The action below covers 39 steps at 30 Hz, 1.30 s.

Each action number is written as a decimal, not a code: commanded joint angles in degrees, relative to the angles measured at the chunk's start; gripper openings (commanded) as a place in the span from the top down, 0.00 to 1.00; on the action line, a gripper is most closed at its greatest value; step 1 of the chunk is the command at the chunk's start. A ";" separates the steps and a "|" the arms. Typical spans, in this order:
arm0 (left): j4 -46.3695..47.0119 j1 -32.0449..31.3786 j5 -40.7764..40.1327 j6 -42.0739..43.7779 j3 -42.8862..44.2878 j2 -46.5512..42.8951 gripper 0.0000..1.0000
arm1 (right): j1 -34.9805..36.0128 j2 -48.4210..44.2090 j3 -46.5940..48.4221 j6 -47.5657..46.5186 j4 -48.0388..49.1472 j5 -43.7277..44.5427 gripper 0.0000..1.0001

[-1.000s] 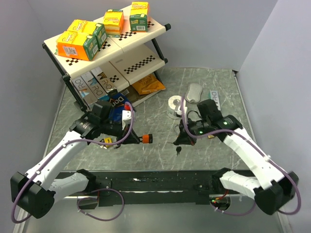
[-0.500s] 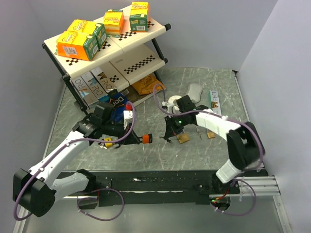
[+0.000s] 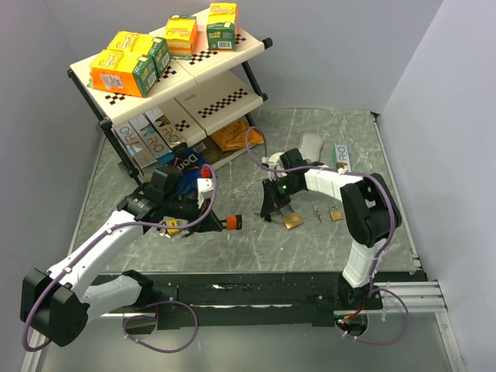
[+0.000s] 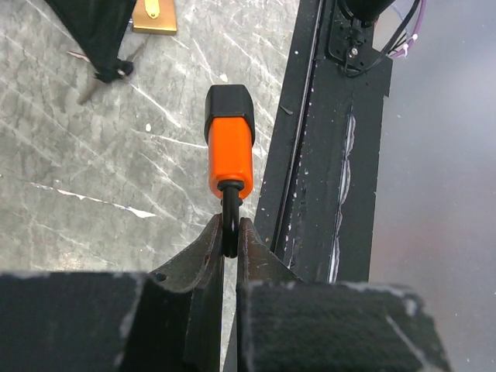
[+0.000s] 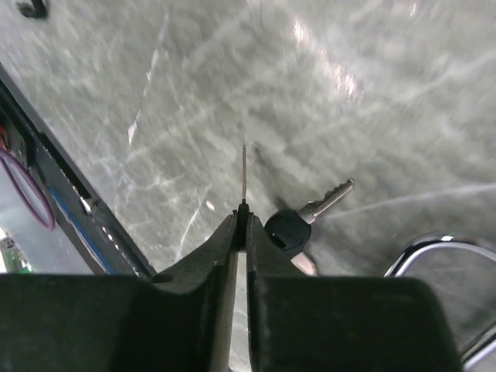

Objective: Lock with the key
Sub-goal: Place the key at the center of the board, then place the lock at the center of the board.

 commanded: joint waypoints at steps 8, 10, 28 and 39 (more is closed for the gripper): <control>0.08 0.08 2.37 -3.93 1.71 2.50 0.99 | -0.21 -12.61 0.13 -3.39 2.21 -6.19 0.30; -0.37 0.08 3.25 -6.56 2.06 4.00 0.99 | -0.21 -16.40 -0.84 -5.24 1.86 -6.28 0.27; -7.67 0.08 13.79 -20.46 10.32 24.13 0.99 | 24.21 -35.15 -6.82 -32.05 -1.04 12.26 0.05; -6.43 0.08 16.78 -21.95 9.88 24.22 0.99 | 32.48 -28.03 -3.31 -37.16 0.98 17.97 0.12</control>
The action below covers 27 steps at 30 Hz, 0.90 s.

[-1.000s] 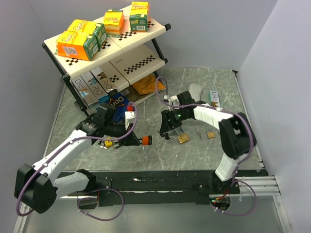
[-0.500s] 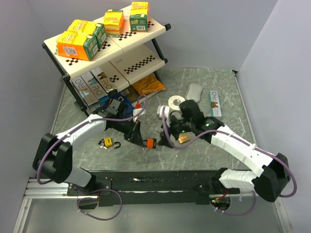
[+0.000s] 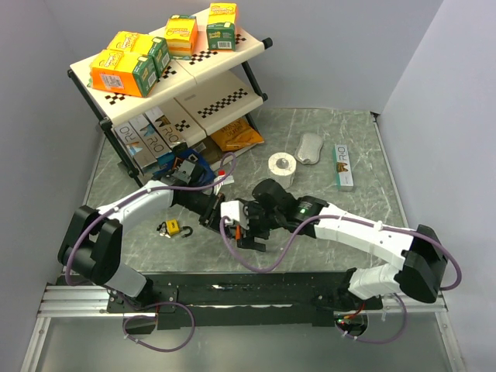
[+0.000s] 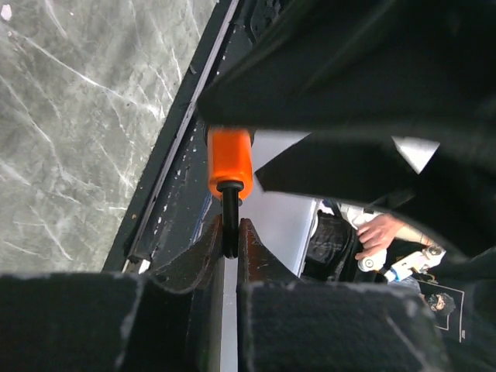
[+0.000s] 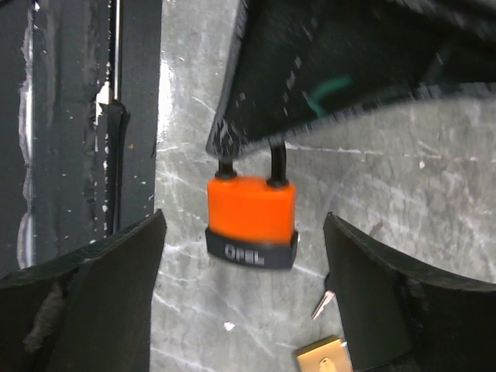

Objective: Lock with the key
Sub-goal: Place the lock at the center of the board.

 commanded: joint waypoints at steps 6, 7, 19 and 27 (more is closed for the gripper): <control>2.56 0.08 4.74 -2.36 0.52 -3.22 0.99 | 2.50 3.02 3.65 -4.16 2.51 4.87 0.31; 2.73 0.08 4.83 -2.70 0.26 -3.49 0.99 | 2.50 2.84 3.47 -4.33 2.34 5.22 0.35; 4.40 0.96 3.77 -2.71 -0.97 -7.79 0.62 | 1.01 0.12 2.33 -1.26 1.20 5.75 0.87; 9.05 6.40 1.76 -4.90 -5.88 -18.83 0.41 | -8.47 -2.08 3.03 7.25 -3.01 -3.02 0.90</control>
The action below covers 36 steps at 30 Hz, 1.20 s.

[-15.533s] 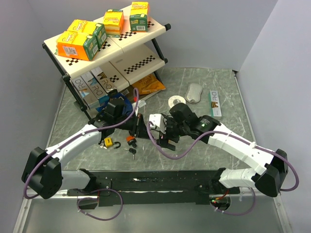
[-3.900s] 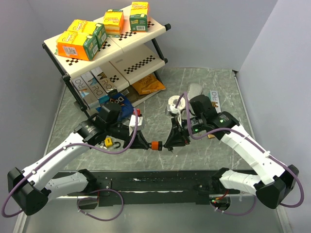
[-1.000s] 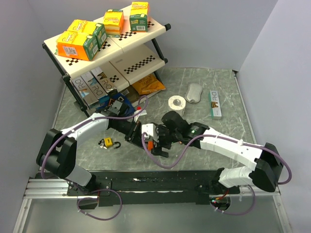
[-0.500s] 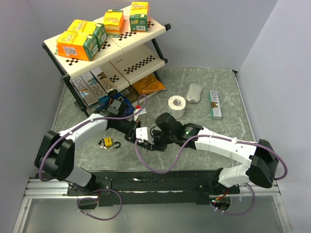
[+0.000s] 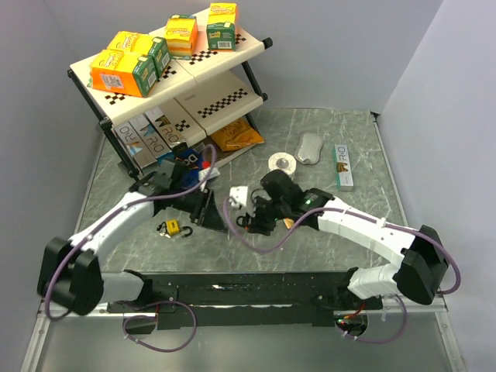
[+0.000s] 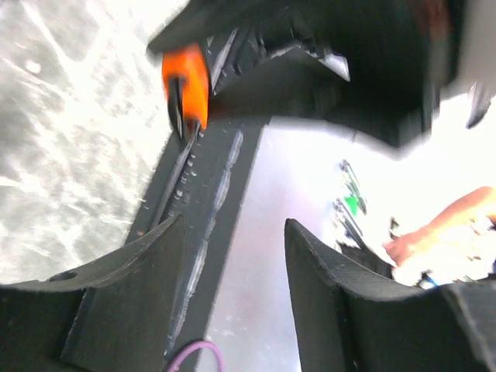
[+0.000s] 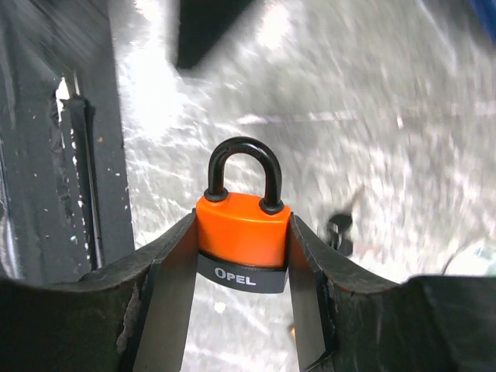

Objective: Lock with the key
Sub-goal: Place the lock at the center of the board.

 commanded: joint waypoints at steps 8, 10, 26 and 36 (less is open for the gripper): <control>16.38 4.63 -12.69 -5.76 -6.40 -28.49 0.35 | -10.51 5.35 4.63 22.17 0.02 -6.81 0.91; 16.47 4.63 -18.83 -4.53 -5.70 -32.54 0.32 | -10.51 8.00 5.95 25.87 0.72 -6.37 0.92; 10.33 6.47 -31.97 9.62 -4.11 -39.76 0.01 | -10.42 30.15 17.91 51.81 2.05 3.56 0.88; 5.04 6.56 -24.92 16.83 -3.32 -38.18 0.04 | -8.75 36.66 23.01 57.44 -2.17 10.41 0.87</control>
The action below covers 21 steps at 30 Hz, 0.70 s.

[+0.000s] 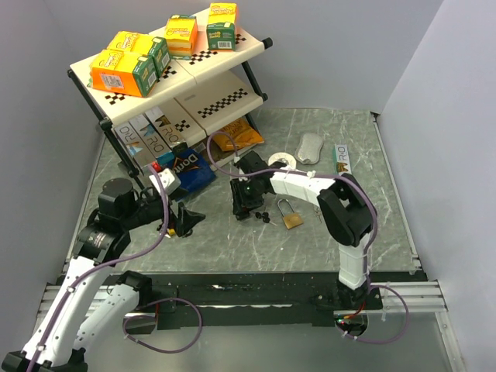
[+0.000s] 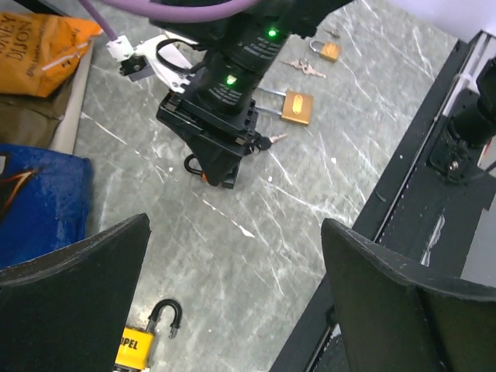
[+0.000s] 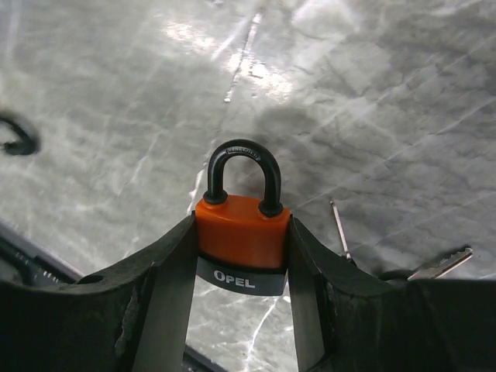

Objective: Lock with the key
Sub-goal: Place the lock at the center of the board.

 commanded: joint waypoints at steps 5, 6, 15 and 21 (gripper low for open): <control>-4.89 0.22 3.21 6.56 2.69 1.43 0.04 | 2.45 2.81 4.94 5.73 -2.92 5.71 0.82; -5.86 0.22 3.30 7.36 3.04 1.96 0.04 | 2.62 2.90 4.94 5.91 -3.10 6.06 0.81; -16.58 0.22 1.64 17.03 6.65 7.41 0.04 | 3.06 1.41 3.54 9.16 -4.33 6.77 0.49; -19.48 0.22 -2.23 20.19 7.70 8.90 0.04 | 3.50 -1.22 3.09 10.22 -4.33 5.98 0.24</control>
